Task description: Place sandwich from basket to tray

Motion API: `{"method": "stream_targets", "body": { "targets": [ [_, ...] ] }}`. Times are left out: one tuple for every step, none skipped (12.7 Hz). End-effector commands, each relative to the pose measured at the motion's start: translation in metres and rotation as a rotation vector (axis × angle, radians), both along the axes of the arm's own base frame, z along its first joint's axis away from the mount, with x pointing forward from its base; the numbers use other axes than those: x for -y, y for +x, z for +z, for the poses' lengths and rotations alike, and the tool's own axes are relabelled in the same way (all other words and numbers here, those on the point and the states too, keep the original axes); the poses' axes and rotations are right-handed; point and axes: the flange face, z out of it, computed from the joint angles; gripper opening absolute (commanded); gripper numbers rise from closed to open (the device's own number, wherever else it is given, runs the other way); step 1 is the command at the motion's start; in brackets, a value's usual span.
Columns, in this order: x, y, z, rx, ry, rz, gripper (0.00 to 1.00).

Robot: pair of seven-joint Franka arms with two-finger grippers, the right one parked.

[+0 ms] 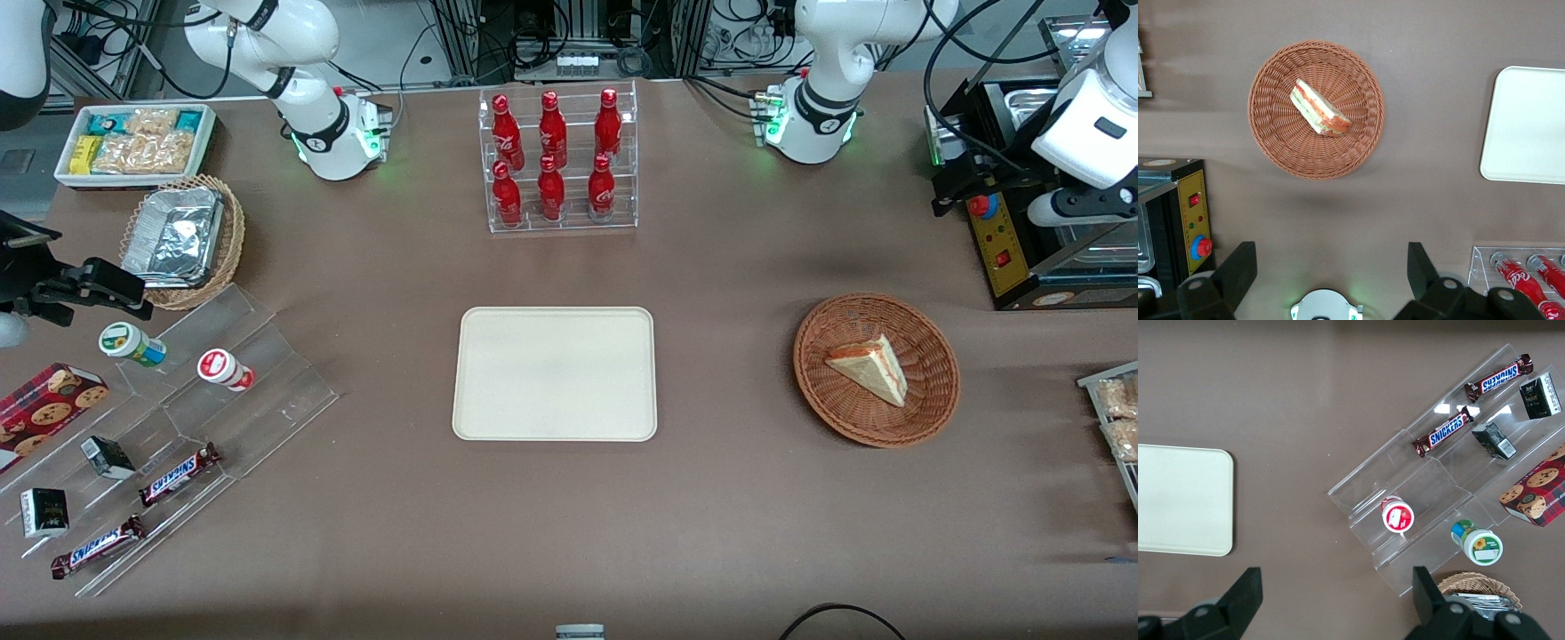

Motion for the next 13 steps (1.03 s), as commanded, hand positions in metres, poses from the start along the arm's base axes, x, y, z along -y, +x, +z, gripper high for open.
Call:
{"method": "stream_targets", "body": {
  "targets": [
    [0.000, -0.005, 0.001, -0.009, 0.009, -0.004, 1.00],
    [-0.002, -0.005, 0.001, -0.011, 0.005, -0.001, 1.00],
    [-0.006, -0.004, 0.001, -0.011, 0.007, -0.001, 1.00],
    [-0.010, -0.003, 0.000, -0.013, 0.006, 0.005, 1.00],
    [-0.013, -0.001, -0.003, -0.020, 0.011, 0.005, 1.00],
    [-0.017, 0.003, -0.009, -0.030, 0.014, 0.016, 1.00],
    [-0.028, 0.009, -0.017, -0.046, 0.018, 0.037, 1.00],
    [-0.036, 0.014, -0.025, -0.061, 0.018, 0.056, 1.00],
    [-0.055, 0.016, -0.029, -0.065, 0.011, 0.092, 1.00],
    [-0.076, 0.017, -0.034, -0.073, 0.013, 0.138, 1.00],
    [-0.092, 0.022, -0.047, -0.093, 0.017, 0.177, 1.00],
    [-0.105, 0.026, -0.060, -0.116, 0.026, 0.239, 1.00],
    [-0.112, 0.032, -0.076, -0.138, 0.054, 0.334, 1.00]
  ]
}}
